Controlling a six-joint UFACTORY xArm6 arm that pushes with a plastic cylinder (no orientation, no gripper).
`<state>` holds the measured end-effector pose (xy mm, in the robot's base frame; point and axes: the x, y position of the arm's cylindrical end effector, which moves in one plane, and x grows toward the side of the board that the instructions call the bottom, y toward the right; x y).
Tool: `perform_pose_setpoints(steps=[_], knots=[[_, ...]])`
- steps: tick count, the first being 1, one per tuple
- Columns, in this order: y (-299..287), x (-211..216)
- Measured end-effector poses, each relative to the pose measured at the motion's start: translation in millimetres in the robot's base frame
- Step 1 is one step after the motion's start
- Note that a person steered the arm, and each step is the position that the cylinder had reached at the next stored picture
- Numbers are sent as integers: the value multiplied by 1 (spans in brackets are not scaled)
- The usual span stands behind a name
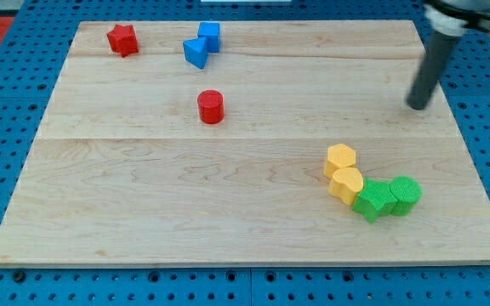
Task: Separate the green star from the green circle
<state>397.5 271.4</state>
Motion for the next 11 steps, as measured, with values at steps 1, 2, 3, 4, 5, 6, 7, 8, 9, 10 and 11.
perform_pose_setpoints(steps=[1, 2, 3, 4, 5, 6, 7, 8, 9, 10, 11], knots=[[13, 85], [7, 173], [-46, 190], [-77, 188], [-93, 167], [-115, 153], [-94, 169], [-95, 167], [-125, 165], [-140, 164], [-164, 117]])
